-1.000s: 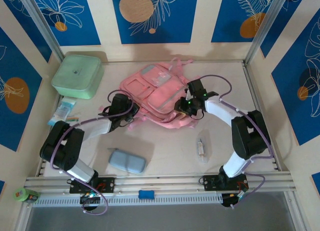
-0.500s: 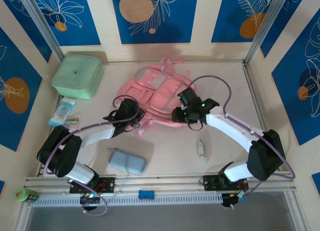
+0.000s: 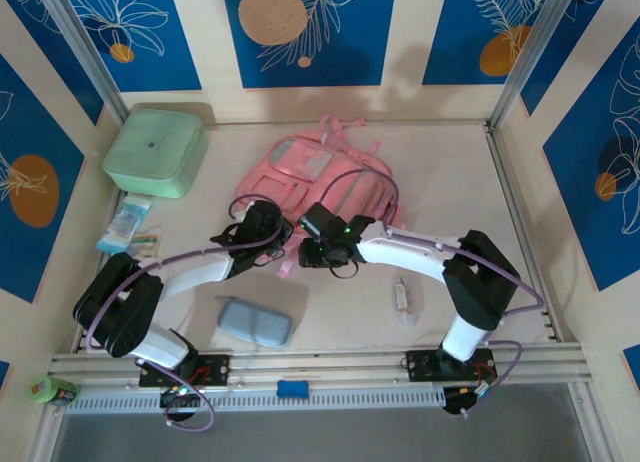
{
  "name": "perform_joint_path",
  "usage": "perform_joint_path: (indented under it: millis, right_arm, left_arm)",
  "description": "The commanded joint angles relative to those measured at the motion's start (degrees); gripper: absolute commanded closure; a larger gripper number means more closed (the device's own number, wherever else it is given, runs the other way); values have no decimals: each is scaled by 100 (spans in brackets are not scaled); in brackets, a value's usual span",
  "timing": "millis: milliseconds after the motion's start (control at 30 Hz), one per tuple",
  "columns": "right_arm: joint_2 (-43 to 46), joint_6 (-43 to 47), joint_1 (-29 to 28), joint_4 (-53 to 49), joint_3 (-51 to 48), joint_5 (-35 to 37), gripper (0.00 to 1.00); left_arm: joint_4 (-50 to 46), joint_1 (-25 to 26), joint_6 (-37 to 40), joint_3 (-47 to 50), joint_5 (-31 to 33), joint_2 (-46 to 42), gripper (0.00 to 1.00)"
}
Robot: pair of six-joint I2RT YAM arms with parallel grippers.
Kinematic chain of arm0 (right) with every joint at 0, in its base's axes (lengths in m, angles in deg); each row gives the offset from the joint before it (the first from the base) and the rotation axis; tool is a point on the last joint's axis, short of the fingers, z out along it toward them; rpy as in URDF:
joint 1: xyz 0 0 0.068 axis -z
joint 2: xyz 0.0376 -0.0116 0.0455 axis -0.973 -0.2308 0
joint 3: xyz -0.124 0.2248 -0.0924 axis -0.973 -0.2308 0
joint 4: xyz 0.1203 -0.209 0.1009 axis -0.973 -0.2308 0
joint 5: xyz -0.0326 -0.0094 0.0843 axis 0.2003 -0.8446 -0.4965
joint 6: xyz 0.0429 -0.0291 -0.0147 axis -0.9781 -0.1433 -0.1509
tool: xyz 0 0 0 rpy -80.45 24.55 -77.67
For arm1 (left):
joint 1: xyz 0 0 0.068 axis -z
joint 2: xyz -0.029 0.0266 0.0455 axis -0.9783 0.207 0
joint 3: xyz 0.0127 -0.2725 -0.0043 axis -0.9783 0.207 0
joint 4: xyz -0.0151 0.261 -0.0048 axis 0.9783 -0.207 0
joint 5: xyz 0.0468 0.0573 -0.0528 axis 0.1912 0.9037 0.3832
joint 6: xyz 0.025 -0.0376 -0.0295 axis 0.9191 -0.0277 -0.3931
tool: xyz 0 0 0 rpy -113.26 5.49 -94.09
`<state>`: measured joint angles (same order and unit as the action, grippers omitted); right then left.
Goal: Pack books, pencil case, and school supplies into a backpack
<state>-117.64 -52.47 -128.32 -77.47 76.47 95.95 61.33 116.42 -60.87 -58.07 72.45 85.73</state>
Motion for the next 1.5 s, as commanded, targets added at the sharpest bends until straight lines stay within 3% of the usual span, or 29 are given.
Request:
perform_joint_path:
  millis: [0, 100, 233, 333, 533, 700, 833, 1233, 1467]
  right_arm:
    - [-294, -662, 177, 339, 338, 109, 55]
    - [-360, -814, 294, 664, 357, 117, 55]
    - [-382, -1278, 290, -372, 657, 865, 59]
    - [39, -1601, 334, -659, 219, 1351, 60]
    - [1244, -1035, 736, -835, -930, 1202, 64]
    - [1969, 367, 743, -217, -1596, 338, 65]
    - [2020, 1014, 764, 392, -1714, -921, 59]
    - [1627, 1829, 835, -355, -1277, 543, 55]
    - [1449, 2021, 922, 193, -1236, 698, 59]
  left_arm:
    - [323, 203, -150, -131, -32, -373, 100]
    - [337, 258, -199, -75, 20, -445, 100]
    - [99, 284, -157, -49, 264, -643, 100]
    - [-116, 283, 47, -114, 410, -764, 100]
    - [-247, 215, 128, -140, 399, -794, 100]
    - [-193, 212, 214, -167, 326, -764, 100]
    - [-22, 208, 239, -178, 291, -695, 100]
    - [-95, 212, 340, -298, 256, -662, 100]
    - [-29, 211, 305, -303, 203, -613, 100]
